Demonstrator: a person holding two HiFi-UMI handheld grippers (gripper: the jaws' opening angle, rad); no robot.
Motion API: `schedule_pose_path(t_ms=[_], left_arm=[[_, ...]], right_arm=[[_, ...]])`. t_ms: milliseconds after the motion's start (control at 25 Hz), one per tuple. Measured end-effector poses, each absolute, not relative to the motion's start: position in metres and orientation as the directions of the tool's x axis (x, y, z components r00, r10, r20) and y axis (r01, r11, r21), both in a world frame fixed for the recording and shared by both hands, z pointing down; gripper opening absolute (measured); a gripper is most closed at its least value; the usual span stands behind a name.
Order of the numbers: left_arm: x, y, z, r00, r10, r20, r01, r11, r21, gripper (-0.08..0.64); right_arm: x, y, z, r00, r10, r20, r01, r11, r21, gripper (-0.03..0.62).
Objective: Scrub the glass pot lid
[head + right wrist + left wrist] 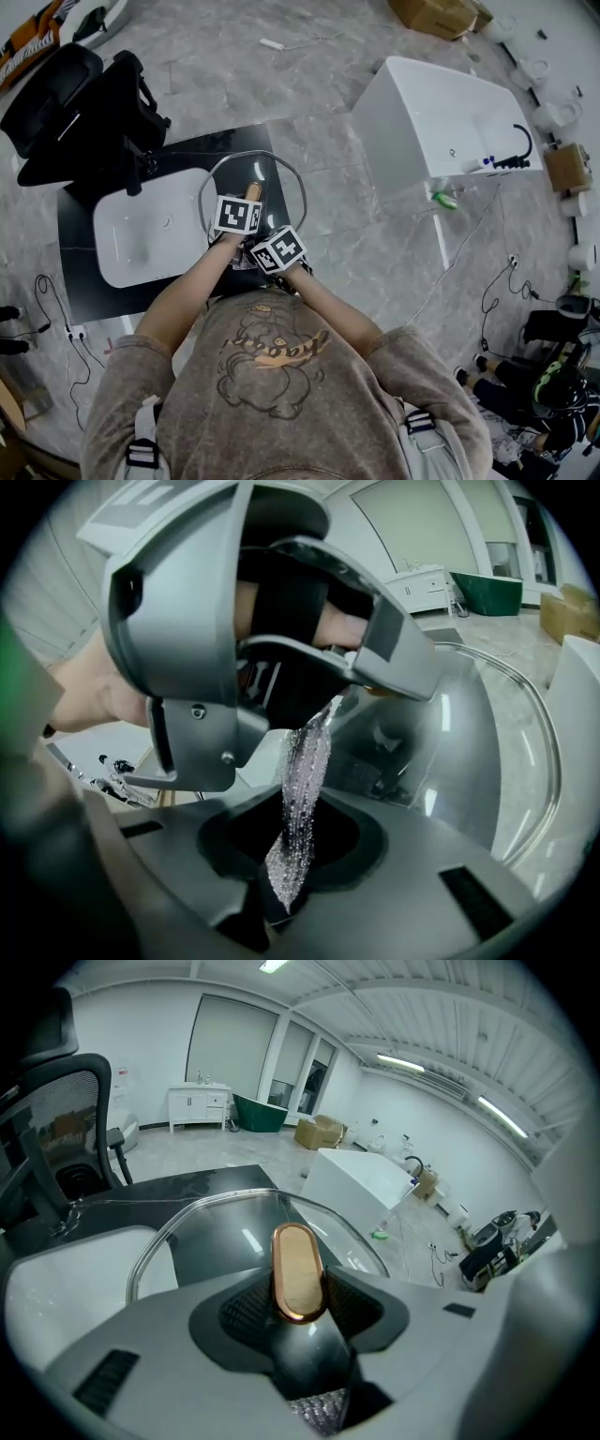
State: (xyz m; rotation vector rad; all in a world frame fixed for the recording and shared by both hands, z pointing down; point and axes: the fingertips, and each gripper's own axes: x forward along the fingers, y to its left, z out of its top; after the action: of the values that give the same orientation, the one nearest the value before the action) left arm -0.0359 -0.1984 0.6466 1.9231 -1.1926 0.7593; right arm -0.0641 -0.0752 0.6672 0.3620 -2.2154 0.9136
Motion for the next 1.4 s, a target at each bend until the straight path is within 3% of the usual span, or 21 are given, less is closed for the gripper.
schedule_pose_path(t_ms=[800, 1400], left_arm=[[-0.036, -0.198, 0.647, 0.401, -0.489, 0.775, -0.911, -0.302, 0.281, 0.189], [-0.035, -0.199, 0.647, 0.407, -0.496, 0.767, -0.909, -0.305, 0.285, 0.189]], right_arm=[[0.044, -0.097, 0.677, -0.702, -0.055, 0.710, -0.603, 0.577, -0.552, 0.092], [0.120, -0.208, 0.678, -0.614, -0.193, 0.766, -0.742, 0.473, -0.475, 0.101]])
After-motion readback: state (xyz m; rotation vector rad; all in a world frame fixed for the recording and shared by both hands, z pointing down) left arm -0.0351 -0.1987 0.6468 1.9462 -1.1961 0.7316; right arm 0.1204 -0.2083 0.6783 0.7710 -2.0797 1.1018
